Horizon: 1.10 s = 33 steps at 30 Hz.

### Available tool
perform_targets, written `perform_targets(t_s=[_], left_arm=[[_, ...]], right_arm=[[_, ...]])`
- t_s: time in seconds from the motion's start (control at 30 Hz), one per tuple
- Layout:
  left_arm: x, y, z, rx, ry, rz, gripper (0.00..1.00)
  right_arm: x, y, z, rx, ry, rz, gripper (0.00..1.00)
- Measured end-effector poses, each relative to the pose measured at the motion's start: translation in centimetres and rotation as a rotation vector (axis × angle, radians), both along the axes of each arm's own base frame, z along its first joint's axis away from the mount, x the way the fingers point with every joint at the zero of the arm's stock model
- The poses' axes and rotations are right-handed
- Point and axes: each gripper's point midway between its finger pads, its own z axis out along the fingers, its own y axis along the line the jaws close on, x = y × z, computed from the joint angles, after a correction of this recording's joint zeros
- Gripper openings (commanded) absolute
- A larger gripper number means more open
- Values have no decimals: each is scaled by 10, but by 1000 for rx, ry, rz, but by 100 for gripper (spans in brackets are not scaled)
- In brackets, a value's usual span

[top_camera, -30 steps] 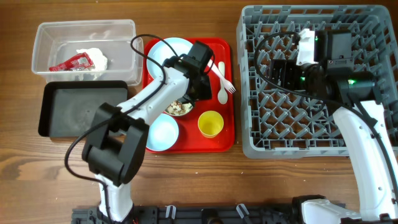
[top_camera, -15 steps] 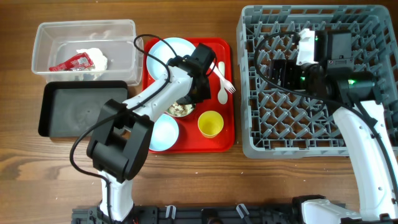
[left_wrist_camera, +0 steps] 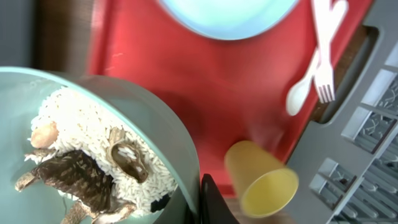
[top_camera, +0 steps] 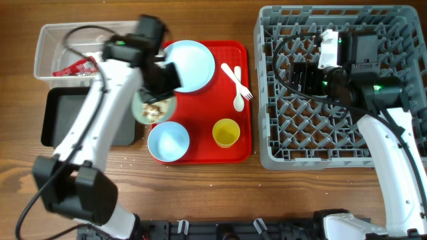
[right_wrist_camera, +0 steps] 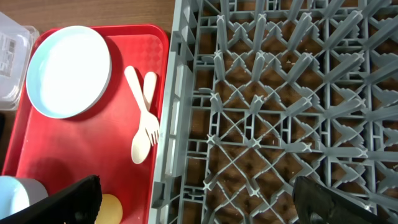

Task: Sort waste into correct bins and load items into the dishwasher rack
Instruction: 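Grasp the green rice bowl rim with the left gripper and lift, then tip the rice bowl over the black tray to dump the food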

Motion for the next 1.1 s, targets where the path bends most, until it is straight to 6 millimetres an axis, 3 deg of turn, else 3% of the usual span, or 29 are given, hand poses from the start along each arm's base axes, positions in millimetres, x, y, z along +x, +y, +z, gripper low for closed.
perform_targets(t_s=[0.13,0.3,0.5,0.63,0.8,1.0,1.1], left_arm=[[-9,49,9,-47,41,52,4],[2,110,13,-162,-24,131,4],[3,160,-17,-367,-144,221,4],[2,180,-41,-498,-250,292,4],[-4,192,-49,-667,-384,351,4],[-1,202,-32,-766,-506,353,4],[3,198,-6,-889,-602,312,4]], right_arm=[[0,0,0,0,-1,0,100],[0,0,0,0,-1,0,100],[0,0,0,7,1,-9,100],[0,0,0,16,5,-21,100],[0,0,0,22,7,-30,100],[0,0,0,22,7,-30,100],[0,0,0,22,7,-30,100]])
